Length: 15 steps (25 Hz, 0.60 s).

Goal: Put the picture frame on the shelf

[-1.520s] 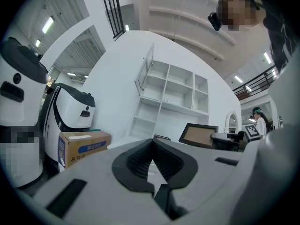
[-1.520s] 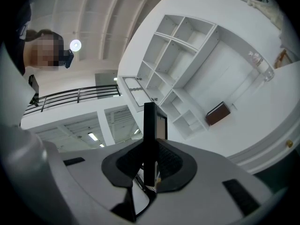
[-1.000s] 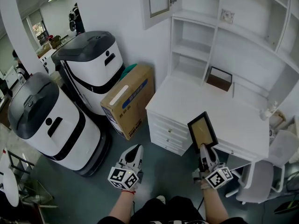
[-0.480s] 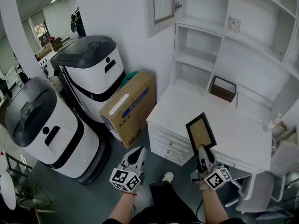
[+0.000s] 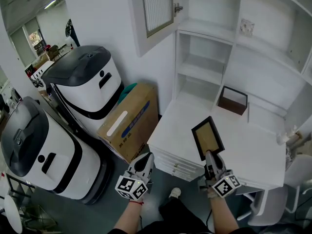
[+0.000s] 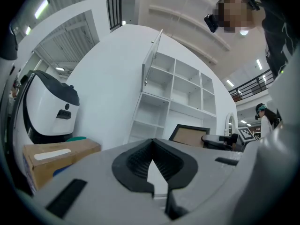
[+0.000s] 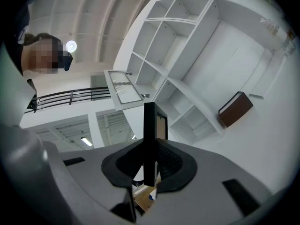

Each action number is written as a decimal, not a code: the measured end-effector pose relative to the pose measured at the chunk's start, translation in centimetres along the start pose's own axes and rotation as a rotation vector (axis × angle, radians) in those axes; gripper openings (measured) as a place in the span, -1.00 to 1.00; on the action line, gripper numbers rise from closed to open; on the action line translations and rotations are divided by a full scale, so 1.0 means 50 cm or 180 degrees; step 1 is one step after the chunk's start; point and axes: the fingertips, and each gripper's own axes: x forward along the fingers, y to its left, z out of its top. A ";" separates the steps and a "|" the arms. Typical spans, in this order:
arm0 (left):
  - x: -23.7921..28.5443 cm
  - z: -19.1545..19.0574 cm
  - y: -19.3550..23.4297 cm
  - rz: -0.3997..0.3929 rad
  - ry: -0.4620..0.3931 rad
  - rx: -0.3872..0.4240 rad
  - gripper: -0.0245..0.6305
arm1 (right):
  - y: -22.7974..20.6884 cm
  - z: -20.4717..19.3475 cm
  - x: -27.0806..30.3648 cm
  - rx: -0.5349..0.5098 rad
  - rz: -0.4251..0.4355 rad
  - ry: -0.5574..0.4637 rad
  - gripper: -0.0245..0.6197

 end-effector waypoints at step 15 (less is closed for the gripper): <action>0.262 0.025 0.076 -0.0235 0.0079 0.0014 -0.91 | -0.122 0.064 0.200 -0.0036 -0.0022 -0.0075 -0.72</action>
